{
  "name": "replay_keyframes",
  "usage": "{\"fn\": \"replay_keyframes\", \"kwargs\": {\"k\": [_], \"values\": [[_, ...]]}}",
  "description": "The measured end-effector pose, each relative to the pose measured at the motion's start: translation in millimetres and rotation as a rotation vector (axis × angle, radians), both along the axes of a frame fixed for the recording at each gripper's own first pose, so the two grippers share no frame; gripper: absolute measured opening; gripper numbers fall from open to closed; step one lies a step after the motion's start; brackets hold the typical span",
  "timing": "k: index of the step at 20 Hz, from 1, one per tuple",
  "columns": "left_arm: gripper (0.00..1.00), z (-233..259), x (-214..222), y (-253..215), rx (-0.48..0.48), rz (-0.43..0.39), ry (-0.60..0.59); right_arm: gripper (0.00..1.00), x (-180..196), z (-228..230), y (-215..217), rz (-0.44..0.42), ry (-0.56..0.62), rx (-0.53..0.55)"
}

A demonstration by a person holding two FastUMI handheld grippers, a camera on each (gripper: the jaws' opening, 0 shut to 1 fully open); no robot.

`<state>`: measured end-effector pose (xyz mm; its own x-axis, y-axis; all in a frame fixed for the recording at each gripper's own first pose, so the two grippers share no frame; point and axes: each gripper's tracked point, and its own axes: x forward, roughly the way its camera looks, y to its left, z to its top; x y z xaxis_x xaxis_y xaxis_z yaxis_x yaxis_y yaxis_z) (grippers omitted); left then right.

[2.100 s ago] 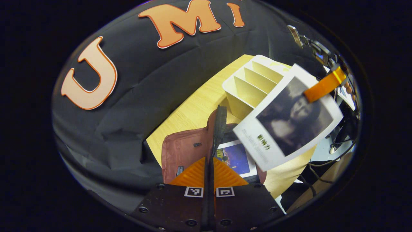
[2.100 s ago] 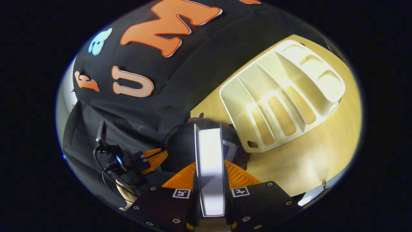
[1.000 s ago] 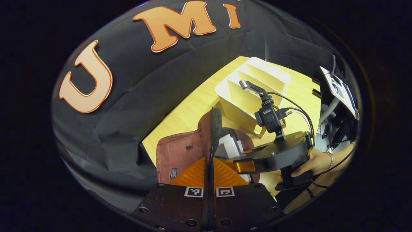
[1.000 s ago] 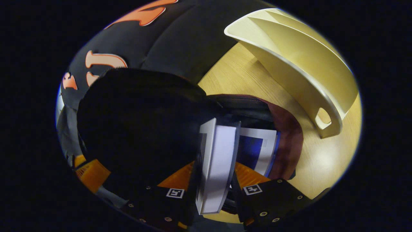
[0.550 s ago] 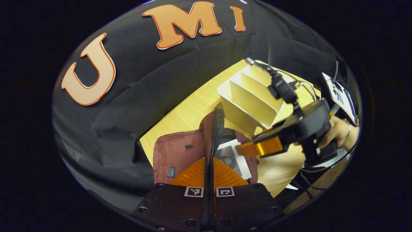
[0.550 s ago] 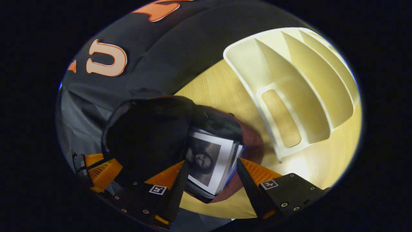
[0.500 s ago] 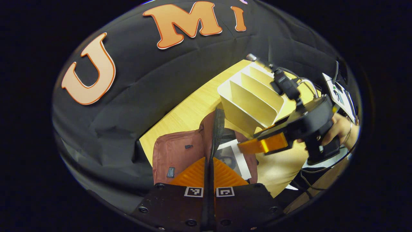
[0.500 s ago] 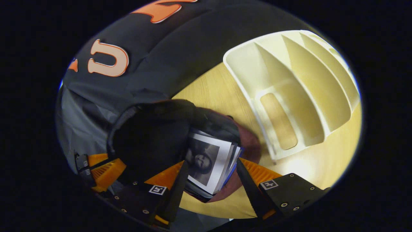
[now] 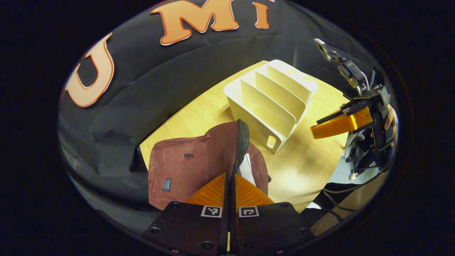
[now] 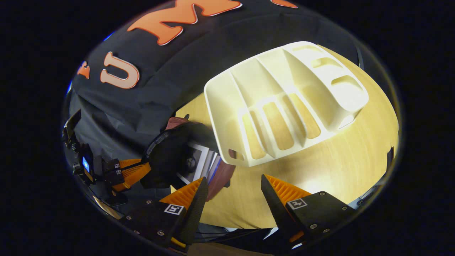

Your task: Open the schoolbag, grab two books from the bookshelf and put them into the schoolbag.

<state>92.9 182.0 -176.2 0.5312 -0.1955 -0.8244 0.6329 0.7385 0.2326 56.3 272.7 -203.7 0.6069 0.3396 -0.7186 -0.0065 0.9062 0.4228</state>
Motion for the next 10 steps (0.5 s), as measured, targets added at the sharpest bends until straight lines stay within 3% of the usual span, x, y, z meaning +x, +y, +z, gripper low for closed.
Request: {"fn": "replay_keyframes", "kwargs": {"k": [2, 3, 4, 5, 6, 9, 10], "values": [[0.09, -13, -7, -12, -0.052, 0.044, 0.028, 0.9, -5, -3, -30, -0.007, 0.015, -0.026], [0.27, -16, -12, -17, -0.07, 0.075, 0.037, 0.9, -7, -4, -43, -0.005, 0.025, -0.034], [0.36, -22, -18, -26, -0.096, 0.104, 0.053, 0.9, -8, -3, -56, 0.004, 0.034, -0.041], [0.51, -27, -20, -34, -0.108, 0.139, 0.045, 0.9, -10, -3, -68, 0.014, 0.04, -0.055], [0.5, -27, -21, -40, -0.101, 0.176, 0.03, 0.9, -9, -2, -80, 0.028, 0.039, -0.078], [0.99, -12, -32, -56, -0.102, 0.262, -0.106, 0.91, -5, 16, -115, 0.077, -0.007, -0.145], [0.98, -3, -34, -65, -0.129, 0.276, -0.16, 0.92, -2, 28, -124, 0.095, -0.045, -0.17]]}}
